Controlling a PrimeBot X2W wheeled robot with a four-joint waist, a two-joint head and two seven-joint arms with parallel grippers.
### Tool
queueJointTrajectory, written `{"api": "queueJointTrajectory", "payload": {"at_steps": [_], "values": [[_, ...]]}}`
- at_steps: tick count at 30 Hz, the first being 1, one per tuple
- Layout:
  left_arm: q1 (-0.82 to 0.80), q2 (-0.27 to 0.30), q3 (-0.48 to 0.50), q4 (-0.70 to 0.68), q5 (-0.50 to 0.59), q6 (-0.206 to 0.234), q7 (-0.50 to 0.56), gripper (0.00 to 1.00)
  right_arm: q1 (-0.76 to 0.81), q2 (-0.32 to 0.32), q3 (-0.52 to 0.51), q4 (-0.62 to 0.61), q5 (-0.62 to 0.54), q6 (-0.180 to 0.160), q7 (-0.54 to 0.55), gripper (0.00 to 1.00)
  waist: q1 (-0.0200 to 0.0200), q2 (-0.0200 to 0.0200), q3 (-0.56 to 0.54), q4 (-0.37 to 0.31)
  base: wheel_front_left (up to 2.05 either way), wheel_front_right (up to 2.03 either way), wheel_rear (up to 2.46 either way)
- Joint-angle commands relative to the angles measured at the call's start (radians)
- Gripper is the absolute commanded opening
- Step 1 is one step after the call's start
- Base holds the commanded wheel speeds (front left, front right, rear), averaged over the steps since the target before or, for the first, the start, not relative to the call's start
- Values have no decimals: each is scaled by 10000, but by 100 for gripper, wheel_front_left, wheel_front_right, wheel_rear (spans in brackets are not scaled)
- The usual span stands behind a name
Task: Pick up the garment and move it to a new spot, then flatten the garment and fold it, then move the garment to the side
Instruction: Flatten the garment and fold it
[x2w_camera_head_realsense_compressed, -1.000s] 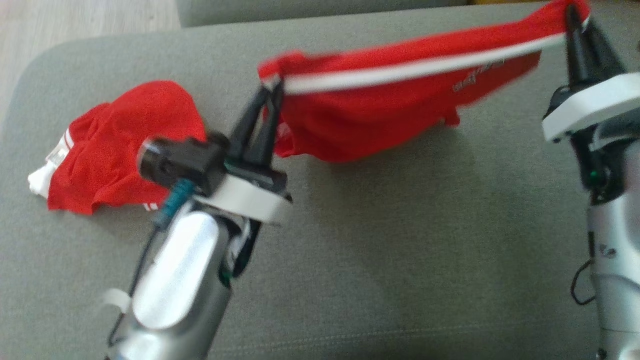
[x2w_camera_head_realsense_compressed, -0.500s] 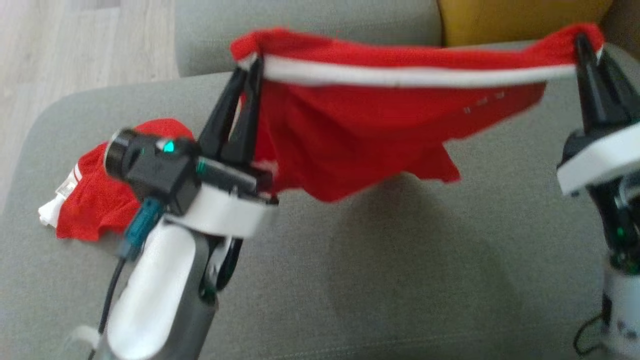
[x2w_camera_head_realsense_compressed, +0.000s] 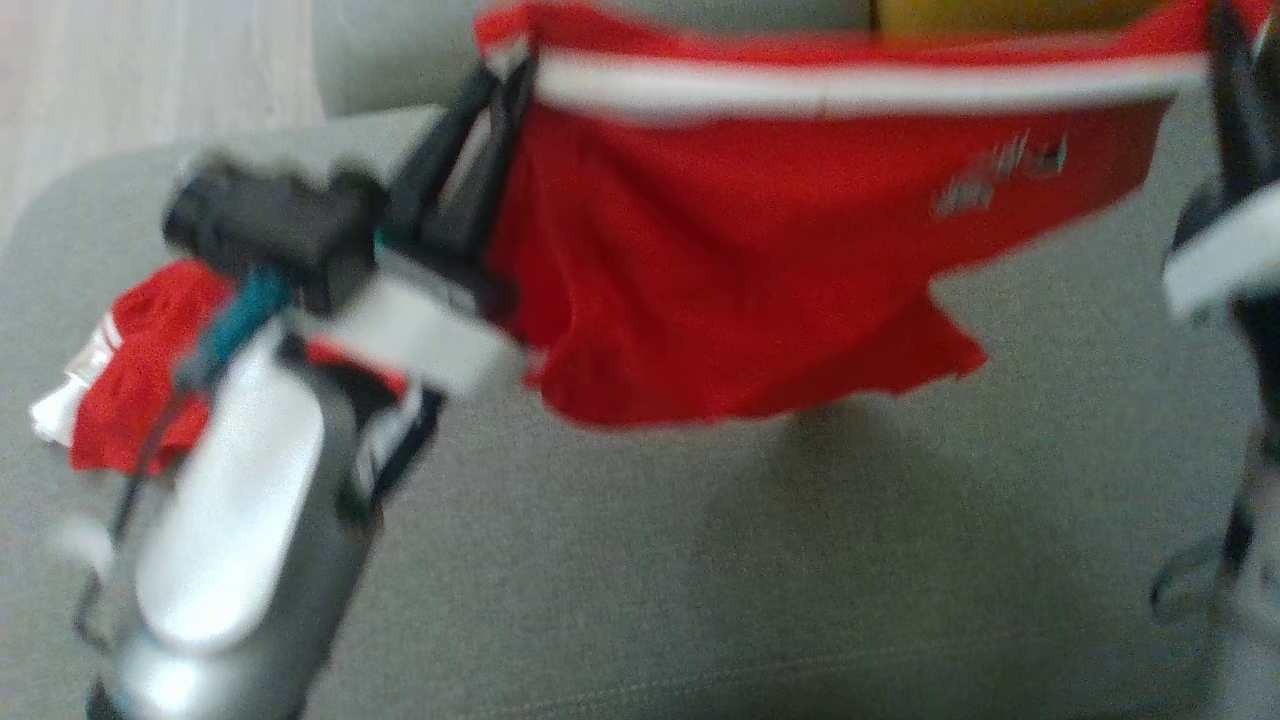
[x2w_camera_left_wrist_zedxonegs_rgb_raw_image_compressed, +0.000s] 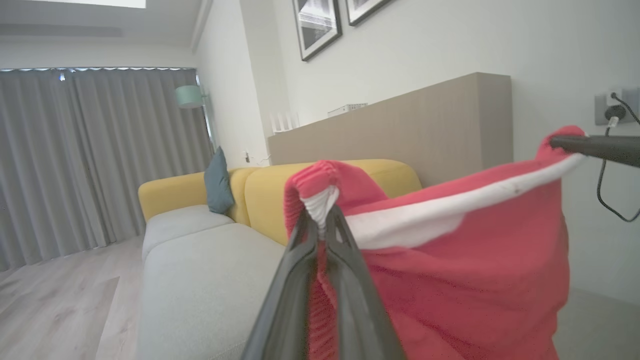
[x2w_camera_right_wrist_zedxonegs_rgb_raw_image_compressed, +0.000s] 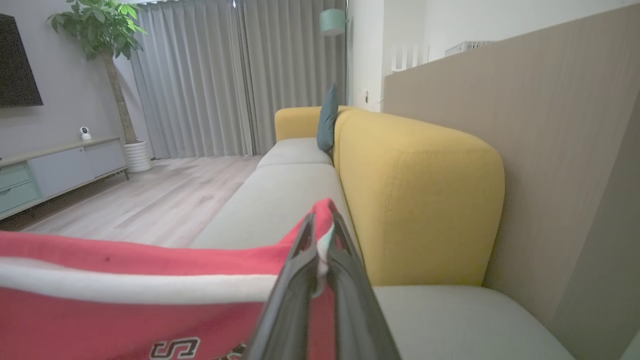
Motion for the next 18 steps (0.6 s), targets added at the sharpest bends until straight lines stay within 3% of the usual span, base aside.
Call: {"api": "queueJointTrajectory", "payload": {"at_steps": [1, 5, 9, 10, 14, 18], "values": [[-1588, 295, 542, 356, -32, -299, 87, 0, -1675, -125, 255, 489, -169, 65, -333, 0, 1, -1, 747, -264, 0, 0, 0], [-3899, 322, 766, 2529, -277, -802, -37, 0, -4318, -384, 419, 3004, -565, 65, -1964, 0, 1, -1, 1631, -533, 0, 0, 0], [-6456, 313, 1114, 4551, -63, -847, -962, 0, -6904, -399, 357, 5529, -977, 65, -4370, 0, 1, -1, 2439, -688, 0, 0, 0], [-6456, 313, 1114, 4551, -63, -847, -962, 0, -6904, -399, 357, 5529, -977, 65, -4370, 0, 1, -1, 2439, -688, 0, 0, 0], [-8045, -16, 1410, 6089, -43, -692, -2229, 0, -8518, -232, -59, 7362, -1347, 65, -6699, 0, 1, -1, 2812, -694, 0, 0, 0], [-8342, -410, 1334, 6931, -99, -794, -2703, 0, -8850, -95, -136, 8696, -1480, 65, -8067, 0, 1, -1, 2970, -595, 0, 0, 0]]}}
